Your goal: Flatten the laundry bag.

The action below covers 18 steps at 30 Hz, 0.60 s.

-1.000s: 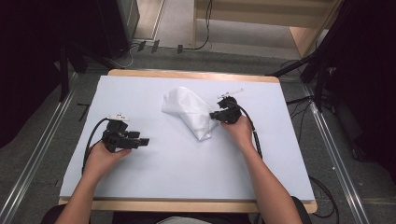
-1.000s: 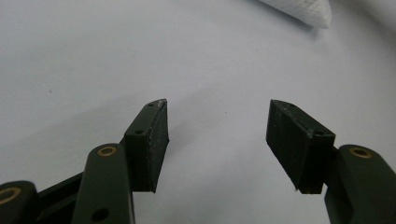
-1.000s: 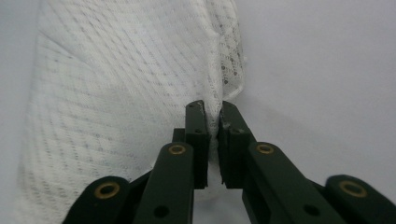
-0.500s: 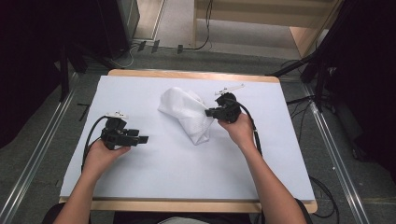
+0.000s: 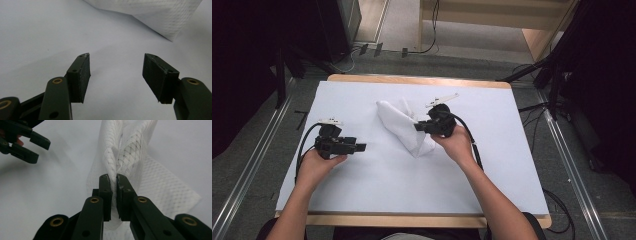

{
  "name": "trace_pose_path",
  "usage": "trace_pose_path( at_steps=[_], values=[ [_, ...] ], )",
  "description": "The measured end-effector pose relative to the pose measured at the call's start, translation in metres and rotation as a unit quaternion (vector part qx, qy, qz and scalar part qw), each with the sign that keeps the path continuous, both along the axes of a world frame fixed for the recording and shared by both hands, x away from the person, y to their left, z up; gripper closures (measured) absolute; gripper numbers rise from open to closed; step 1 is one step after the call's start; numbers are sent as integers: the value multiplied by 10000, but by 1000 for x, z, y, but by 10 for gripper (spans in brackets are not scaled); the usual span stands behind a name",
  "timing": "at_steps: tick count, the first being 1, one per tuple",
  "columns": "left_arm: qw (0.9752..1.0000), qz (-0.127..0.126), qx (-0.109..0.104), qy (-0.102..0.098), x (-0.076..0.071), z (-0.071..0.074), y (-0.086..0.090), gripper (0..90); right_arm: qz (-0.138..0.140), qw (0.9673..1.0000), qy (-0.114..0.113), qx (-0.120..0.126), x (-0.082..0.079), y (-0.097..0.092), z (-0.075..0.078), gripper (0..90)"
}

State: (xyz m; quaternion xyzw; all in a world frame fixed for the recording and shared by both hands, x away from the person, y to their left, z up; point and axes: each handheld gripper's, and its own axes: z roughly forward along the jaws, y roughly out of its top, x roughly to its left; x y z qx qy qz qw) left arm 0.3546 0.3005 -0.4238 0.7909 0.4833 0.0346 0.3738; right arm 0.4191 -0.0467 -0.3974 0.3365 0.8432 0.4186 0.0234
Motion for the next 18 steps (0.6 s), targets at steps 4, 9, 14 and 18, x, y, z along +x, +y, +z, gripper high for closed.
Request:
trace_pose_path(
  at_steps=[4, 9, 14, 18],
  values=[
    [10000, 27, 13, -18, -1, 1, 3, 401, 154, 9999, 29, 71, -5, 10, -2, 852],
    [9999, 113, 3, -32, -2, 2, 9, 401, 417, 9990, 51, 153, -13, 27, -6, 809],
    [9998, 187, -32, -34, -2, 2, 13, 401, 569, 9983, 50, 116, -18, 36, -9, 792],
    [9997, 224, -55, -30, -2, 3, 16, 401, 666, 9976, 120, 139, -21, 42, -11, 764]
  ],
)
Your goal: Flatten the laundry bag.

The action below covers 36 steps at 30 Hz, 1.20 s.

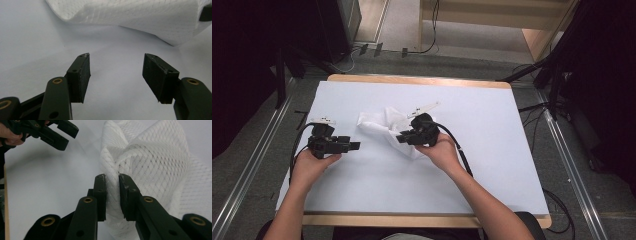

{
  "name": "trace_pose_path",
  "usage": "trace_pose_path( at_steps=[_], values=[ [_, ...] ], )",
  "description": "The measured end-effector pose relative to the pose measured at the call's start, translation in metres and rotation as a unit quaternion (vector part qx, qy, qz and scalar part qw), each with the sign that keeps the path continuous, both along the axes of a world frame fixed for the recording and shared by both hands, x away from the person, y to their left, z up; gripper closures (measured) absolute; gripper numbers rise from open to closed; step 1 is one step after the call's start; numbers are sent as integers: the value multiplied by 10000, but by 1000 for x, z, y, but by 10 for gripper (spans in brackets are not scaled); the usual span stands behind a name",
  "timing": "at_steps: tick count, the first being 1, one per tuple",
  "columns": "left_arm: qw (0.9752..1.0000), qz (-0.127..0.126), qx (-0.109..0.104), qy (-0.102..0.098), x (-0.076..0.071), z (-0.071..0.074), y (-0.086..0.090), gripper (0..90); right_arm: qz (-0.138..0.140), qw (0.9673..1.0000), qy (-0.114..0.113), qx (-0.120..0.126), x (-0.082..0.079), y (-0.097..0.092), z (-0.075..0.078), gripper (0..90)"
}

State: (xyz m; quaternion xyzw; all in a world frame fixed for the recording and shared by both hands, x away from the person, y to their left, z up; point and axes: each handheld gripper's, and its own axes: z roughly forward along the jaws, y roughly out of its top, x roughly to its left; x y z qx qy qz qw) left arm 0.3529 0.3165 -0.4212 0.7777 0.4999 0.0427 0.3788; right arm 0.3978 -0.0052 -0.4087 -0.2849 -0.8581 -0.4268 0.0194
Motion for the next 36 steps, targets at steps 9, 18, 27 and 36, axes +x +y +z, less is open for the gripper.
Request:
trace_pose_path(
  at_steps=[9, 18, 27, 36],
  values=[
    [10000, 1, -12, 7, 2, 1, 3, 401, 270, 9994, -179, -138, -12, 8, 9, 549],
    [10000, 51, -65, -20, 4, 3, 7, 402, 253, 9992, -295, 76, -17, -7, 29, 492],
    [10000, -5, -4, 2, 7, 2, 4, 402, -196, 9997, -145, -36, 6, -24, 14, 503],
    [9999, -1, -105, -33, 0, 0, 2, 406, -372, 9987, -91, -325, 38, -14, -8, 475]
  ],
)
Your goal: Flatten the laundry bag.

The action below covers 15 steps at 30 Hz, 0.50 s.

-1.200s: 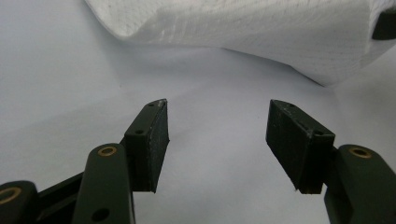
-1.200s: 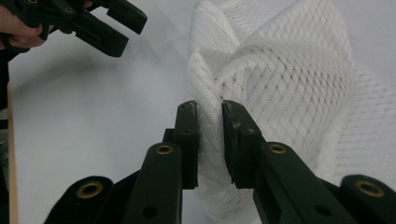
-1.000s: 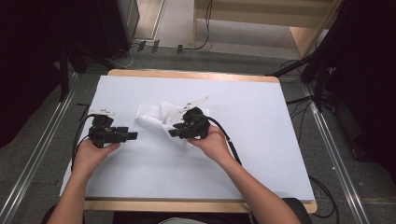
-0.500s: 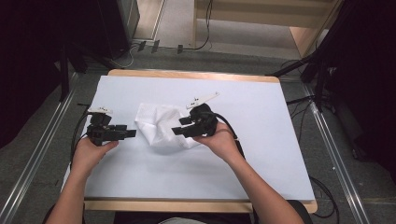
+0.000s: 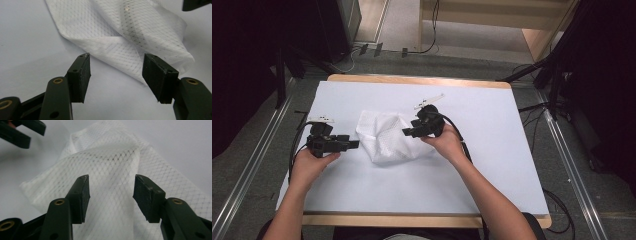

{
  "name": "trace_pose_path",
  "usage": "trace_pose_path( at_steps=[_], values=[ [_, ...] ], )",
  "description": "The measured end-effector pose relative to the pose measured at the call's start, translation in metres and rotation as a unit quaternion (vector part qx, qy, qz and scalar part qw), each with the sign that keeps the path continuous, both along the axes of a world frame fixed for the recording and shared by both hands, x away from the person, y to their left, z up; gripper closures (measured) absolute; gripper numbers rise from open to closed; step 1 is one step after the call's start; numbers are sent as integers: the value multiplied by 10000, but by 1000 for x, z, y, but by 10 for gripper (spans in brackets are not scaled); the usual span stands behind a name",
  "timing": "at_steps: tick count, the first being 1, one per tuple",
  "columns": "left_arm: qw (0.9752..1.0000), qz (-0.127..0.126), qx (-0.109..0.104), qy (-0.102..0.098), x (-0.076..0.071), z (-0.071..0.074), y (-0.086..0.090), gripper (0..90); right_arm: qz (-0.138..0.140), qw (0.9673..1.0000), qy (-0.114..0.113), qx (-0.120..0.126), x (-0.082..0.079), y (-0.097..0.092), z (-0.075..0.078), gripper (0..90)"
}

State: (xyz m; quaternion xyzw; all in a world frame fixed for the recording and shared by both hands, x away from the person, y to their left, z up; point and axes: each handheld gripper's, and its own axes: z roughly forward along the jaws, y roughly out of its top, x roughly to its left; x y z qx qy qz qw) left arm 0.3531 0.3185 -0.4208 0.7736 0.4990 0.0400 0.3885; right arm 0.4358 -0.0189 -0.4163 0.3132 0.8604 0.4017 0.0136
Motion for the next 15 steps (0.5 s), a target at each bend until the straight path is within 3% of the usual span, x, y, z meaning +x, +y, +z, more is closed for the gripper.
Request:
trace_pose_path(
  at_steps=[4, 6, 11, 15],
  values=[
    [10000, 11, 20, 26, -3, -2, -2, 407, -60, 9999, -91, 8, 11, 7, -10, 447],
    [10000, 34, 36, 53, -5, -4, -3, 408, -80, 9999, -6, -145, 18, 12, -14, 430],
    [9999, 21, 133, 21, -6, -7, -10, 420, -92, 9999, 25, -89, 33, 24, -19, 380],
    [9999, 83, 106, -17, -2, -9, -16, 503, -76, 9997, 106, -229, 40, 37, -35, 367]
  ],
)
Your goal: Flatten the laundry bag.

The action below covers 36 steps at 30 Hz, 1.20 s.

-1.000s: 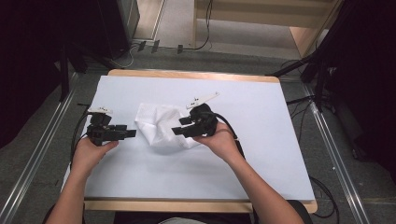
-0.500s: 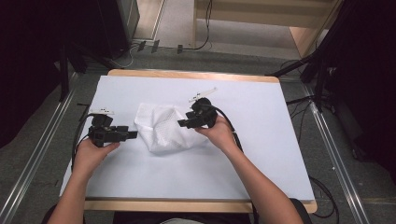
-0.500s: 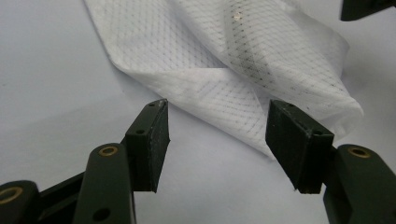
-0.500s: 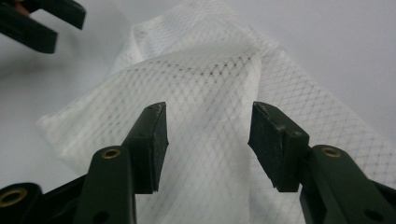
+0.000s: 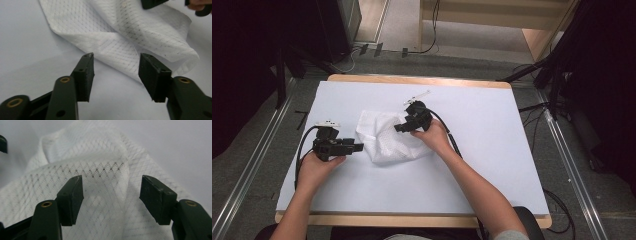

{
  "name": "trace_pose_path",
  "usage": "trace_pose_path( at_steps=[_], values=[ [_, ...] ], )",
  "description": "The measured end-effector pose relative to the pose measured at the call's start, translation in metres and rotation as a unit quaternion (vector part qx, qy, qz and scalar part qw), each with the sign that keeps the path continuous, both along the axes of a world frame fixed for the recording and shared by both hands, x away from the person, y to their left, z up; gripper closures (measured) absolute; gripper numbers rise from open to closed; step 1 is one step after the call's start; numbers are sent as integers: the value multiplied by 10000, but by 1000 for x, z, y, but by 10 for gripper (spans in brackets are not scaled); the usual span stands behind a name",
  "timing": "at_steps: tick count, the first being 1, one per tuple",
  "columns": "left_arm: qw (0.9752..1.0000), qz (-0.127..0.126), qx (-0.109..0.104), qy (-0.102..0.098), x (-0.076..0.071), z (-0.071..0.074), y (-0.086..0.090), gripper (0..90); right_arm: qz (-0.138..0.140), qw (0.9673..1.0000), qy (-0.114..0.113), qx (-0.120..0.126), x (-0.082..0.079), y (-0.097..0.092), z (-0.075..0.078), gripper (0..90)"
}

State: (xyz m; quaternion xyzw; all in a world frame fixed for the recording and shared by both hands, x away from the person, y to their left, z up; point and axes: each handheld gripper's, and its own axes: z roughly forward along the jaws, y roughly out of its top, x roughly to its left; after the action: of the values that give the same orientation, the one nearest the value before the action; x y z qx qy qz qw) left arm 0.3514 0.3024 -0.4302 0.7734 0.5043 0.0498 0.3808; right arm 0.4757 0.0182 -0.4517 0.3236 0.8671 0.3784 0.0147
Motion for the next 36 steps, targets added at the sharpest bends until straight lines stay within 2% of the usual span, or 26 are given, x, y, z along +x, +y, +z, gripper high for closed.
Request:
trace_pose_path(
  at_steps=[2, 3, 4, 6, 7, 8, 10, 11, 14, 17, 20, 28, 30, 34, 36],
  values=[
    [10000, 21, 30, 40, 3, -1, -3, 590, 68, 9999, 3, -156, 0, 5, -7, 418],
    [10000, 28, 51, 38, 5, -1, -5, 682, 105, 9998, 1, -180, 0, 6, -9, 435],
    [10000, 23, 71, 15, 6, -1, -7, 810, 108, 9999, -19, -121, -1, 5, -10, 541],
    [10000, 6, 82, 37, 11, -3, -9, 840, 137, 9999, -1, -100, -2, 5, -10, 571],
    [10000, 5, 70, 50, 14, -4, -12, 867, 101, 9999, -25, -111, -3, 5, -11, 632],
    [9999, -14, 77, 63, 18, -5, -14, 893, 124, 9998, -125, -122, -5, 4, -11, 694],
    [9999, -57, 17, 94, 25, -8, -19, 900, 108, 9995, -253, -139, -9, 4, -13, 741],
    [9999, -65, 45, 110, 28, -11, -22, 900, 120, 9994, -292, -159, -10, 4, -13, 796],
    [9993, -57, 211, 314, 33, -20, -27, 900, 148, 9996, -191, -162, -12, 3, -13, 885],
    [9989, -2, 141, 453, 37, -24, -24, 900, 226, 9996, -59, -155, -14, 2, -11, 900],
    [9988, -1, 36, 486, 39, -26, -21, 900, 252, 9996, -71, -46, -17, -1, -3, 900],
    [9989, -80, 16, 464, 39, -27, -20, 900, 222, 9994, -194, 166, -30, -19, 20, 900],
    [9989, -103, 26, 458, 39, -27, -20, 900, 221, 9993, -154, 244, -34, -24, 24, 900],
    [9989, -145, 21, 440, 39, -27, -20, 889, 267, 9991, -139, 308, -46, -30, 32, 900],
    [9989, -147, 12, 440, 39, -27, -20, 885, 301, 9987, -200, 349, -54, -35, 37, 900]
  ],
)
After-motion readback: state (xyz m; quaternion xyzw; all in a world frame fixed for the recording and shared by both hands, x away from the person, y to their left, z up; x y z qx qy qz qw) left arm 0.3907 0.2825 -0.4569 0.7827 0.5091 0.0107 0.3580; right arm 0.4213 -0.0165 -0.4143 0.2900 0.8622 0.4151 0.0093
